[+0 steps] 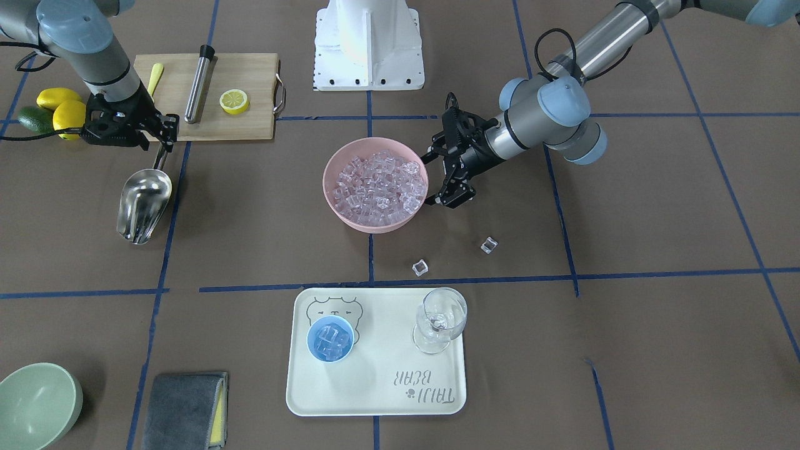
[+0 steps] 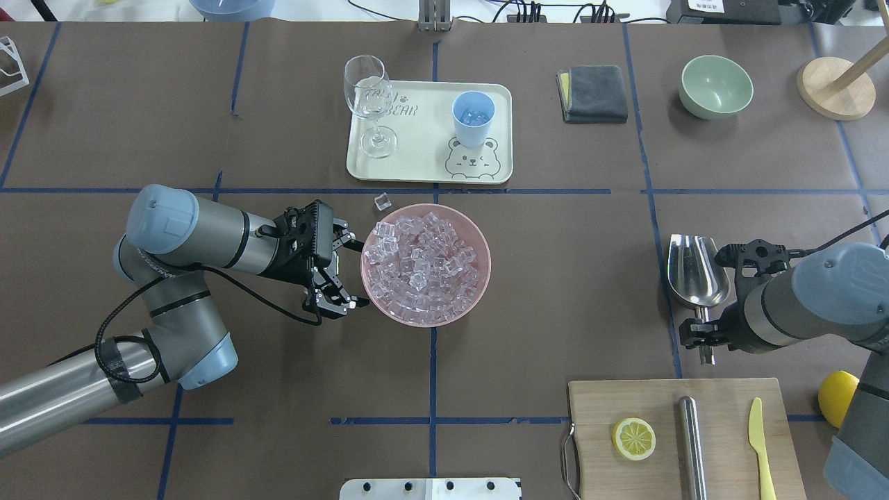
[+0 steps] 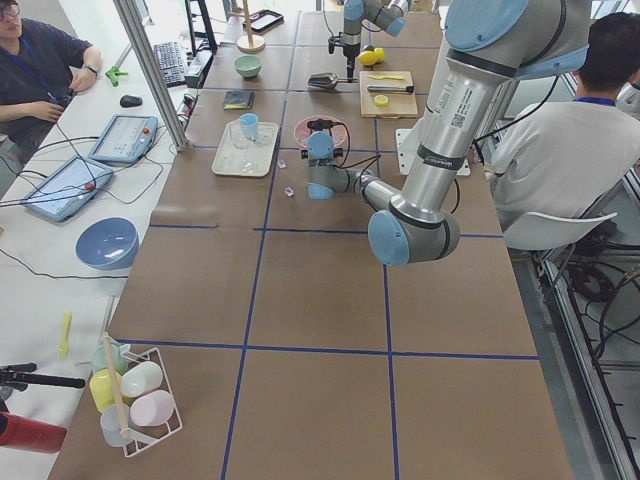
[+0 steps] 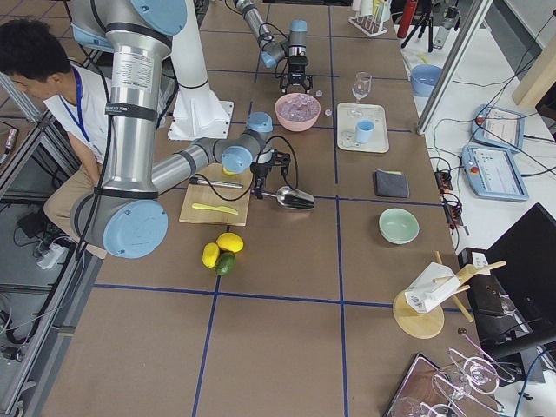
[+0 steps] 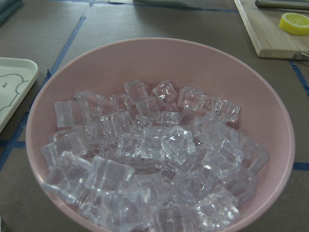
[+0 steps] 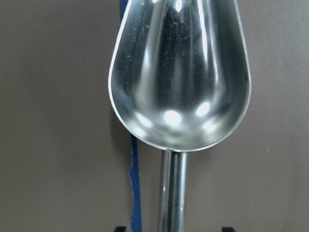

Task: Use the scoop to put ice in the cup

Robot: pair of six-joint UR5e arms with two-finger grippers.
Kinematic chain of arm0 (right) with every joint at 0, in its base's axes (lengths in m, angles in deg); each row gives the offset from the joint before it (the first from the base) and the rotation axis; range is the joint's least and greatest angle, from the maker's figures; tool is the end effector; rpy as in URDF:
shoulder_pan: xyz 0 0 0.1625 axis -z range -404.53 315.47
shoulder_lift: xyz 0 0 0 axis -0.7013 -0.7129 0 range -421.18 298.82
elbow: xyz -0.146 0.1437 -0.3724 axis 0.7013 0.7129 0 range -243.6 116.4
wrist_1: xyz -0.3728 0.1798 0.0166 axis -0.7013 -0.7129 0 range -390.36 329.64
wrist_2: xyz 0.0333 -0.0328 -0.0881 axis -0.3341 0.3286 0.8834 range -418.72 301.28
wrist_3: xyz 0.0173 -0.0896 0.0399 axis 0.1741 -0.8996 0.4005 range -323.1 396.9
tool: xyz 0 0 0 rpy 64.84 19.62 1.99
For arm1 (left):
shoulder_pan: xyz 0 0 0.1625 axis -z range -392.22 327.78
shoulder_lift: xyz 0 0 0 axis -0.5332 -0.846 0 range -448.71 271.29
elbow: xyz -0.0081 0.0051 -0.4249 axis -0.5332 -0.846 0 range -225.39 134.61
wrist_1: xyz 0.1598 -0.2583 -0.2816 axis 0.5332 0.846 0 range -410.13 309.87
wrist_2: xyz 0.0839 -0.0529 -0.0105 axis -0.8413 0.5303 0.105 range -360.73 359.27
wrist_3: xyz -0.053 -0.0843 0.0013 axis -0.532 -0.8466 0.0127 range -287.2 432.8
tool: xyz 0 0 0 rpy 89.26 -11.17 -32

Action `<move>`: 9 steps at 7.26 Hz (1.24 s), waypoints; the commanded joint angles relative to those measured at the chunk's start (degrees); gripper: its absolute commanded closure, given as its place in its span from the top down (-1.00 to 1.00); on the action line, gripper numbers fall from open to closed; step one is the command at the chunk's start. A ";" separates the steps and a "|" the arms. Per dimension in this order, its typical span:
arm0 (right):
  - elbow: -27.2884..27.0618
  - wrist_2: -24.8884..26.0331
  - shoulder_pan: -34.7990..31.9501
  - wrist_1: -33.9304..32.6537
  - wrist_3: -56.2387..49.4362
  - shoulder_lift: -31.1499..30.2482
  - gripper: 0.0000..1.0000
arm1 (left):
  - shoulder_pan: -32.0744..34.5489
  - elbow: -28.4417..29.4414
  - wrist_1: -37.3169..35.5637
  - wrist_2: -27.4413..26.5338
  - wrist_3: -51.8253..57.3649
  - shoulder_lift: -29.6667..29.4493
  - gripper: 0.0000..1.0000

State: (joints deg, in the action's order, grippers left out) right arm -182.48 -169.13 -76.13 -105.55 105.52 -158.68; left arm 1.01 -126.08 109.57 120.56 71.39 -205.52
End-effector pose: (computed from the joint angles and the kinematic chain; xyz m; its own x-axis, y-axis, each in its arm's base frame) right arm -0.3277 -0.3172 0.4574 0.7552 0.0634 0.6524 -0.0434 0.9980 -0.0468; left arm 0.5036 -0.4275 0.3285 0.0353 0.9981 -0.0500 -0.0399 0.0514 0.9979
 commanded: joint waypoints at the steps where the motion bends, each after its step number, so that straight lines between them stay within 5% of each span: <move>1: -0.57 -0.50 -3.27 -0.57 -1.03 1.86 1.00 | 0.07 0.00 0.09 0.00 0.00 0.17 1.00; 2: -0.39 -2.07 -7.73 -2.05 -3.91 2.83 1.00 | 0.16 0.00 0.09 0.00 0.00 0.18 1.00; 5: 1.44 -12.69 -29.67 -12.14 -35.80 3.89 1.00 | 1.38 -0.09 0.00 0.00 -0.26 0.53 1.00; 9: 15.40 -22.21 -55.71 -15.25 -79.26 1.88 1.00 | 7.96 -0.61 -0.88 0.70 -0.18 4.03 1.00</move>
State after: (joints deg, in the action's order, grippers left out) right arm -171.32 -189.46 -124.58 -120.49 38.61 -155.79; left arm 6.45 -126.41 108.81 121.00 71.19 -203.15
